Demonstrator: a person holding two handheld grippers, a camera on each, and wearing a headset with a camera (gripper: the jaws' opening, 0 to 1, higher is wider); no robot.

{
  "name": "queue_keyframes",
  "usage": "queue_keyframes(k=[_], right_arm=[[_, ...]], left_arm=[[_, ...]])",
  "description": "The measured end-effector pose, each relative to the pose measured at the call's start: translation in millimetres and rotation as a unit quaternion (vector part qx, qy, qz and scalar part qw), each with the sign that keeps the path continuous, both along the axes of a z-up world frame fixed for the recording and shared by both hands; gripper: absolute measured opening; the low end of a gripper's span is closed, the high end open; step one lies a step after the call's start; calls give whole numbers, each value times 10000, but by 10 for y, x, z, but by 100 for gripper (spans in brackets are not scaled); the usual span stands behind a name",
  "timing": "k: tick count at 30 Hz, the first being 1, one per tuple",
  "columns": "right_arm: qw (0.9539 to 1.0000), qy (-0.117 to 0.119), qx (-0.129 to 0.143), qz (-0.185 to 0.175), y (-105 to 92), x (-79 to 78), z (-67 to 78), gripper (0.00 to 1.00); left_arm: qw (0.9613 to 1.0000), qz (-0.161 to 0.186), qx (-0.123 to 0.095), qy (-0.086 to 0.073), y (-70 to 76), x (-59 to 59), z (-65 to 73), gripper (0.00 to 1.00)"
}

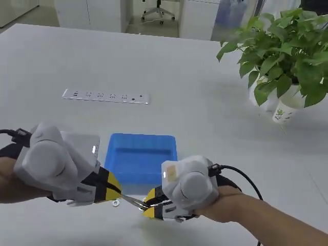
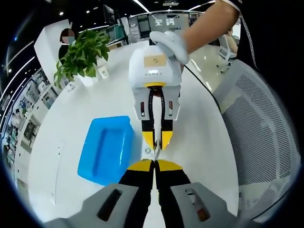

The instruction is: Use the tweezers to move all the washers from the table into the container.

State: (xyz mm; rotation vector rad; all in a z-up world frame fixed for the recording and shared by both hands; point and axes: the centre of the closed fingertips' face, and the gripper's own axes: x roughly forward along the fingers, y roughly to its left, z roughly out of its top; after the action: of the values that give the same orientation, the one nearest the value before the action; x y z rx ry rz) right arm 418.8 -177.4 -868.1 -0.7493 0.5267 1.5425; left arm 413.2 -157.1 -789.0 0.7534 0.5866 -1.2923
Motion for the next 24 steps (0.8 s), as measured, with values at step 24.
queue_keyframes(k=[24], right_arm=[[9997, -143, 150, -132, 127, 64, -17, 13]], left_arm=[[9990, -370, 169, -186, -101, 56, 108, 5]])
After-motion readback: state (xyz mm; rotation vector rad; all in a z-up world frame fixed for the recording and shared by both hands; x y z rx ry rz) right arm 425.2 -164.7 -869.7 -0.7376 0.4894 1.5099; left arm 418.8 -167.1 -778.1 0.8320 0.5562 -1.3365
